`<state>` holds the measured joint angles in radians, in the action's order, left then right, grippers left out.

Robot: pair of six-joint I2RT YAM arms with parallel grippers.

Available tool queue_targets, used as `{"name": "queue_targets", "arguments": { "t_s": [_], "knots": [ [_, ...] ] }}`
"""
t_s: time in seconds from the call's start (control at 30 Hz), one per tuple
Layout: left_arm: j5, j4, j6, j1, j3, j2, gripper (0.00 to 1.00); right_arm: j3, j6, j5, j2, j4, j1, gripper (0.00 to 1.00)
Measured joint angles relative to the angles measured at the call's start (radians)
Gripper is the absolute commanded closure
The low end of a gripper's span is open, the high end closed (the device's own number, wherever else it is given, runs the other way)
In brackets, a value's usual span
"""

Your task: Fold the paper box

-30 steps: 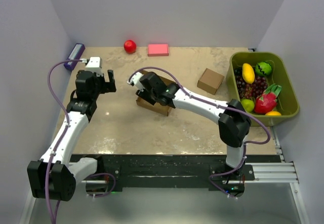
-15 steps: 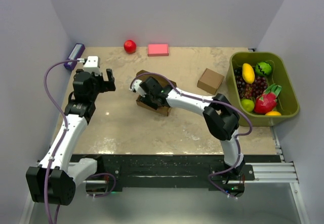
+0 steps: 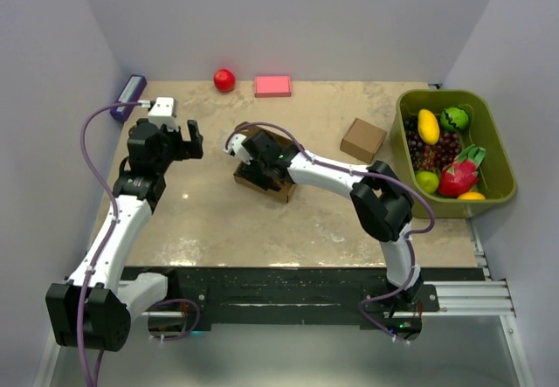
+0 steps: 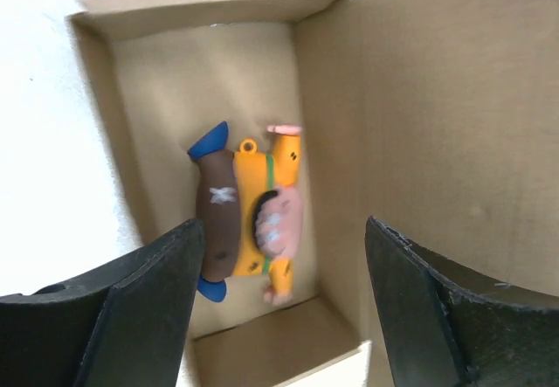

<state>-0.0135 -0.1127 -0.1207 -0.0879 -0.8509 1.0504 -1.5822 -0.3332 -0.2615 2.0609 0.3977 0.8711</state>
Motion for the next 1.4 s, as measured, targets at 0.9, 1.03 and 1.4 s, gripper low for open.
{"name": "queue_targets", "arguments": {
  "t_s": [0.9, 1.03, 1.4],
  "knots": [
    [-0.536, 0.175, 0.005, -0.014, 0.000, 0.130, 0.01, 0.648, 0.498, -0.095, -0.681, -0.195, -0.150, 0.20],
    [-0.569, 0.176, 0.012, -0.033, 0.000, 0.153, 0.01, 0.683, 0.497, -0.077, -0.674, -0.275, -0.172, 0.25],
    [-0.658, 0.197, 0.013, -0.040, 0.000, 0.266, 0.02, 0.739, 0.439, 0.029, -0.591, -0.558, -0.222, 0.51]
  ]
}}
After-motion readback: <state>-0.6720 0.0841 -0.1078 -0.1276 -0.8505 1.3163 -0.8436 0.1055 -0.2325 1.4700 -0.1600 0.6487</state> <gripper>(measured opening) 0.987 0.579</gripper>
